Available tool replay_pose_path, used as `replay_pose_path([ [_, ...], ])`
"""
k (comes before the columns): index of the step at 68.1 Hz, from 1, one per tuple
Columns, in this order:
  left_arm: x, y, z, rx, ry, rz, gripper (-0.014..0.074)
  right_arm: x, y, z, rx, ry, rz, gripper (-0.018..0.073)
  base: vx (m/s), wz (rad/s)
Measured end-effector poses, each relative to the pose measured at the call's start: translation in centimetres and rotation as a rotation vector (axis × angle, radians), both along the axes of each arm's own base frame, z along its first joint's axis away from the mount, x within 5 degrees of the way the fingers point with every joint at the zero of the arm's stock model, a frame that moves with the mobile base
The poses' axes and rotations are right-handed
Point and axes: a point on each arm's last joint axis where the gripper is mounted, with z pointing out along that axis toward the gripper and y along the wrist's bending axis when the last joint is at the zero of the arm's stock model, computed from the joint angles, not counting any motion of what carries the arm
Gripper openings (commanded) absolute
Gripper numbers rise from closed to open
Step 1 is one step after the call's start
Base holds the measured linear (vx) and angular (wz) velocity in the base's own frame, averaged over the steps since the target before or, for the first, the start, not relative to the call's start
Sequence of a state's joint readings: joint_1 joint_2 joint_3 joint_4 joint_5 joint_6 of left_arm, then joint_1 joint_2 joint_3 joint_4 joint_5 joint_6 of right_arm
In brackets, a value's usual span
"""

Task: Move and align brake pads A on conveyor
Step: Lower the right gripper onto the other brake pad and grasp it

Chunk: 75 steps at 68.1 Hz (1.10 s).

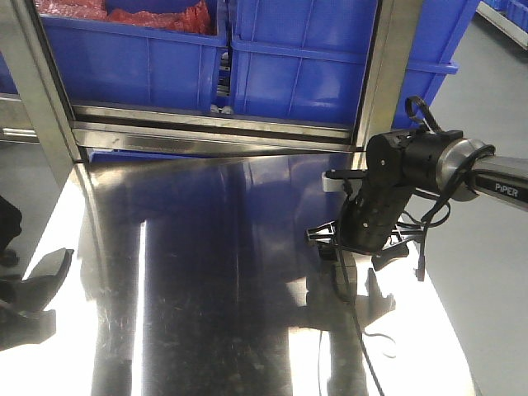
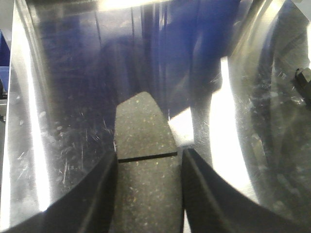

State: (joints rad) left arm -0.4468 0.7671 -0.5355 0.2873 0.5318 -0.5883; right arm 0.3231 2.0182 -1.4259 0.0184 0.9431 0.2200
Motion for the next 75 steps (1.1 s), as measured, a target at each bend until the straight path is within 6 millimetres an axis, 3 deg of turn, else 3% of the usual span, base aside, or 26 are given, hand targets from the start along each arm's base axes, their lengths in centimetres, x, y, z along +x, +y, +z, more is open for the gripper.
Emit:
replay_pose_path([
  [39,0.00,0.00,0.00,0.000,0.000,0.000,0.0114,0.12,0.05,-0.54,-0.002,0.006,0.011,0.0417,0.00,0.00],
  [75,0.00,0.00,0.00,0.000,0.000,0.000,0.0114,0.06,0.15,-0.54,0.007,0.010,0.037,0.0090,0.00,0.00],
])
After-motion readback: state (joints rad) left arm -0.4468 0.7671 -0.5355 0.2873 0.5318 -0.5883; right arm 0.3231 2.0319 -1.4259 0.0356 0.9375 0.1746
